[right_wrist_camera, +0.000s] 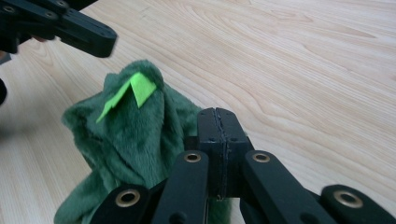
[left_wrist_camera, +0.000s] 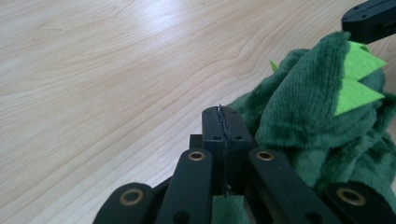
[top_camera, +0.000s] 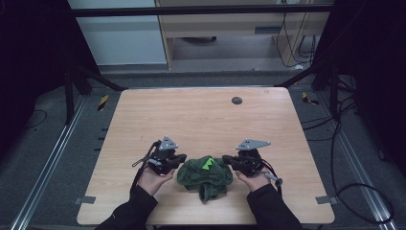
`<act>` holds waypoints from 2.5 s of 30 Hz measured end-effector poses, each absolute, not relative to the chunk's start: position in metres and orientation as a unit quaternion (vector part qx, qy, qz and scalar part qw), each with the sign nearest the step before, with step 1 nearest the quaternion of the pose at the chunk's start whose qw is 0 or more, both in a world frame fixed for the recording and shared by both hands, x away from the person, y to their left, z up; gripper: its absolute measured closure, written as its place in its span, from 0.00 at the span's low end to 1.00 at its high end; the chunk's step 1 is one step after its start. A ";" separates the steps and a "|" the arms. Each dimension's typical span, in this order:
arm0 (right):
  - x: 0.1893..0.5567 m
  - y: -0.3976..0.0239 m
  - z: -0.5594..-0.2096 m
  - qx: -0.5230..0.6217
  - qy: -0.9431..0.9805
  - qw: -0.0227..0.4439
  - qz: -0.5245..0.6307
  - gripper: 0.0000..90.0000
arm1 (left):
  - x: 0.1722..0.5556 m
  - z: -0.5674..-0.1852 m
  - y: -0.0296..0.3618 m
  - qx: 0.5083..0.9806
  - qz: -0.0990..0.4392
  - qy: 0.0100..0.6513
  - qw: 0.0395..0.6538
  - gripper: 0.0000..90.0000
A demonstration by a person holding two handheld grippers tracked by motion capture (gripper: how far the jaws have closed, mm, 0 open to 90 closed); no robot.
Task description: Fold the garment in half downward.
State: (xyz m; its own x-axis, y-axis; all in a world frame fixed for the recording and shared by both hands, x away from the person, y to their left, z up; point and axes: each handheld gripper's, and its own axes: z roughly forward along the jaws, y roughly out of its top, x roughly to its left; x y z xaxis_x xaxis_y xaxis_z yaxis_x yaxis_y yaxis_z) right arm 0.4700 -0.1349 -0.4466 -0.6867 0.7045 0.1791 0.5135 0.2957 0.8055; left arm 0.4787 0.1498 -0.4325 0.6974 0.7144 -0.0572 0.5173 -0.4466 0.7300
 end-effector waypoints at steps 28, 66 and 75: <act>0.441 -0.120 -0.450 0.344 0.819 0.072 0.454 0.98 | 0.433 -0.435 0.149 0.867 0.077 0.302 0.389 0.99; 0.419 -0.116 -0.468 0.337 0.826 0.048 0.450 0.99 | 0.416 -0.460 0.135 0.891 0.066 0.288 0.346 0.99; 0.421 -0.113 -0.480 0.340 0.833 0.046 0.435 1.00 | 0.415 -0.471 0.131 0.898 0.059 0.287 0.329 0.99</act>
